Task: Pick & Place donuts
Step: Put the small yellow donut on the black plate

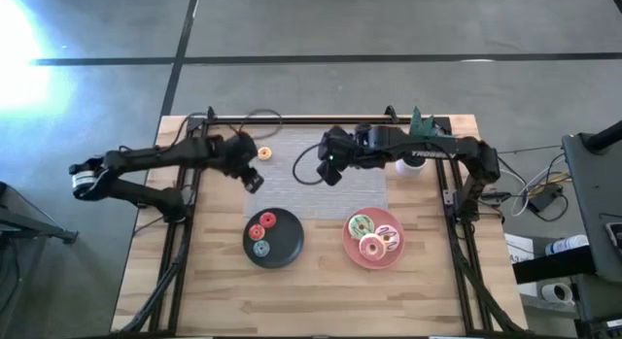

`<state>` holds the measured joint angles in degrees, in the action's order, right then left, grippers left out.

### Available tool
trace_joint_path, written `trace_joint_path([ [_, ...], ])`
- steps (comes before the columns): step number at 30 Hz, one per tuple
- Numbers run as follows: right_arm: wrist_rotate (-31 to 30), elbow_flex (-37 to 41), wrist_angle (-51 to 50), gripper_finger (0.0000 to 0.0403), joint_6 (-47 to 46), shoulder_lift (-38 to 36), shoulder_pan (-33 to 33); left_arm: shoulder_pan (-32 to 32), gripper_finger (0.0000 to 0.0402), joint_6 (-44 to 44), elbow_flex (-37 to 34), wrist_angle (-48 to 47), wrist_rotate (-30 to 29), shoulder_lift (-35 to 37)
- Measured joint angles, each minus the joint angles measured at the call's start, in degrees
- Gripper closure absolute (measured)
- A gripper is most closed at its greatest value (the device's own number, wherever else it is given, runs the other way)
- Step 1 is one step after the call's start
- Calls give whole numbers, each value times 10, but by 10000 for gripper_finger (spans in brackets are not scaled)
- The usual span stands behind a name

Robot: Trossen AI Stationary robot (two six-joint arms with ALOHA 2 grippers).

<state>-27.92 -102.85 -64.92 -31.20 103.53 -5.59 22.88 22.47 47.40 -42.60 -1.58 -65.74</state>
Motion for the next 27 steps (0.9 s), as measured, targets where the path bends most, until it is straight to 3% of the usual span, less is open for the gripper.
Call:
trace_joint_path([
  [5,34,0,7,284,48,0,-29,99,233,-15,26,-2,0,-33],
  [14,73,0,15,284,140,0,-91,227,229,-63,101,12,-49,-153],
  [19,75,0,21,284,186,0,-116,256,230,-84,152,2,-49,-237],
  [27,95,0,75,284,172,0,-145,275,230,-163,248,-53,-39,-346],
])
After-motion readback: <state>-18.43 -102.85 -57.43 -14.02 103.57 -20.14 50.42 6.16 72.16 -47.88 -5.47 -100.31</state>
